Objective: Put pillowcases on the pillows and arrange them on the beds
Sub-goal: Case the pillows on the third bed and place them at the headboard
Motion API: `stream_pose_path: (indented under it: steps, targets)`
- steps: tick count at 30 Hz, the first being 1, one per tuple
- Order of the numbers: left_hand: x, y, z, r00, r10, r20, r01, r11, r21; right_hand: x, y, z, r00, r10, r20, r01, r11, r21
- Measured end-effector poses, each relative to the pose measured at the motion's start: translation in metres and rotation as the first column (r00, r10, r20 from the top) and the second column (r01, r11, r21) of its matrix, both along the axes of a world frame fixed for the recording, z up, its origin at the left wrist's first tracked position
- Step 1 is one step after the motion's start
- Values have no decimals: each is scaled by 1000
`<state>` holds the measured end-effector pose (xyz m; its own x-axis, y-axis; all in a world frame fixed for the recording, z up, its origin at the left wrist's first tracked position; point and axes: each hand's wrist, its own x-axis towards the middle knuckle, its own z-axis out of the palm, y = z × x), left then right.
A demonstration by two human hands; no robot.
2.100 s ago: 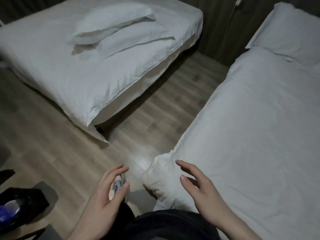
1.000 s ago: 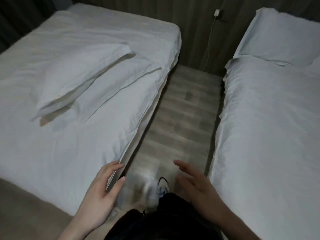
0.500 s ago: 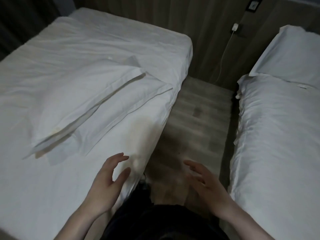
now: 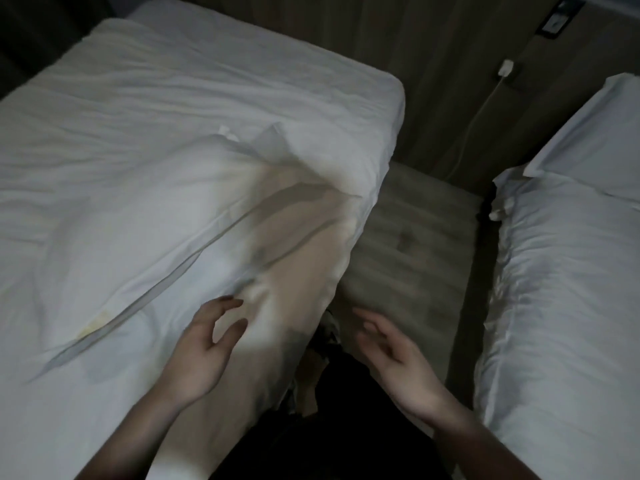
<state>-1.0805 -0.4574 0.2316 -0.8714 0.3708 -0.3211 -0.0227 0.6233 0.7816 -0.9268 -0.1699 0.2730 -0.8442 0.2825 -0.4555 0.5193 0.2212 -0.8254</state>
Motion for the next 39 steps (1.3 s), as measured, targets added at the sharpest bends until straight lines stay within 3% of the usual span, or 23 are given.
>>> stream_pose_path:
  steps: [11,19,24,28,33,36,39]
  targets:
    - [-152,41,-30,976,213,-53,-219,962,-165,-183,93,-61,983,150,105,-146,988,-46]
    - [-242,37,-60,991,119,-55,-131,918,-375,-272,97,-87,973,191,133,-183,981,-65]
    - [-280,23,-87,992,48,-113,-96,874,-476,-301,81,-105,976,177,126,-169,983,-72]
    - [-289,17,-110,992,-69,-104,-22,725,-689,-308,67,-120,979,156,130,-149,987,-60]
    - [-298,15,-139,965,-176,-194,-51,600,-799,-306,60,-130,981,127,147,-116,990,-75]
    - [-313,17,-143,960,-177,-215,-69,597,-800,-303,61,-127,981,113,161,-101,992,-79]
    - [-327,21,-127,967,-148,-206,-62,650,-757,-300,61,-121,978,114,172,-100,991,-86]
